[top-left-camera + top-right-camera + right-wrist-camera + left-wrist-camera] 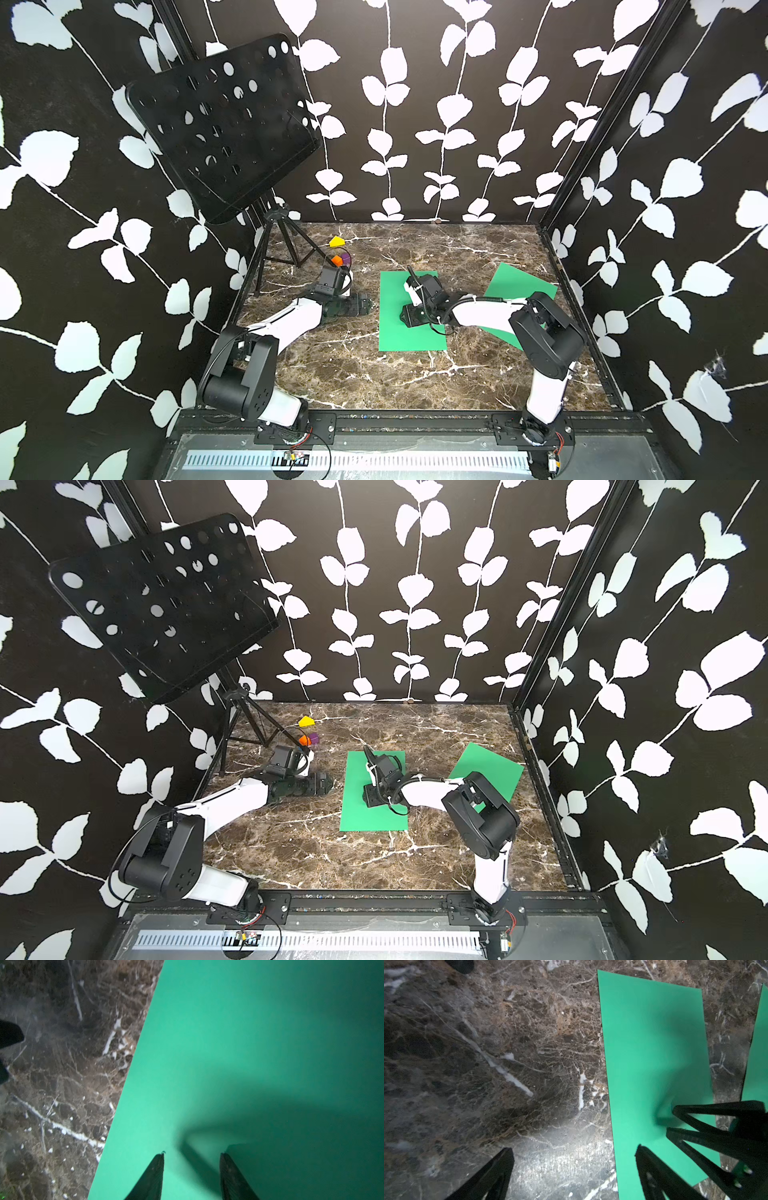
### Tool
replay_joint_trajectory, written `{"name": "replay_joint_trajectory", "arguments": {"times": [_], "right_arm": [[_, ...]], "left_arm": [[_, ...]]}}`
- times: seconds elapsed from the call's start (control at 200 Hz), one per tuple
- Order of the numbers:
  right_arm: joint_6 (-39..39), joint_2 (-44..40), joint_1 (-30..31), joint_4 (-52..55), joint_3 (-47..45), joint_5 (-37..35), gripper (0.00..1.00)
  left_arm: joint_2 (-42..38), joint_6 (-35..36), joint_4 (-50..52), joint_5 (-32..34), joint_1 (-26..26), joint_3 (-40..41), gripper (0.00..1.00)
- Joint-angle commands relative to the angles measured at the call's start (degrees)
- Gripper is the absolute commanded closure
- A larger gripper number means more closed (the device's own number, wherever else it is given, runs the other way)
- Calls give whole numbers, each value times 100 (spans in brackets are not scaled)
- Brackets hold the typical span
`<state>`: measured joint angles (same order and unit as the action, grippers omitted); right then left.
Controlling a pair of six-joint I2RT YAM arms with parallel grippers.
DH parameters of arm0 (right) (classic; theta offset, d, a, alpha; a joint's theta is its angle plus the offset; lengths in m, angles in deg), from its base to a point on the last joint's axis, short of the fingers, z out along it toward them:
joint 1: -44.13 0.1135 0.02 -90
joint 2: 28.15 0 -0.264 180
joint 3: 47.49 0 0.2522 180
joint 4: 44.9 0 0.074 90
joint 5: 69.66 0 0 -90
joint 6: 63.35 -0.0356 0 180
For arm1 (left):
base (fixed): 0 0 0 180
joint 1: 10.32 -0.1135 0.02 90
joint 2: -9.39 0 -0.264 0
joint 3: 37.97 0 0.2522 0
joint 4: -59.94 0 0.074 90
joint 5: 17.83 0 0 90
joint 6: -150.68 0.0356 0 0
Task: Fold the rectangular paper in half along the long edge
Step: Move the paper to the center of the board.
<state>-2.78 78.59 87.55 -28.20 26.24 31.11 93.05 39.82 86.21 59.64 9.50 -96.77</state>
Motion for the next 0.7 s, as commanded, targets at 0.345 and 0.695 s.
{"name": "replay_joint_trajectory", "arguments": {"times": [0.345,0.695], "right_arm": [[-510,-642,385,31,-627,121,53],[266,-1153,-673,472,-362,-360,36]], "left_arm": [[-513,-494,391,-43,668,-45,7],[-157,-1217,-565,-55,1483,-72,34]]}}
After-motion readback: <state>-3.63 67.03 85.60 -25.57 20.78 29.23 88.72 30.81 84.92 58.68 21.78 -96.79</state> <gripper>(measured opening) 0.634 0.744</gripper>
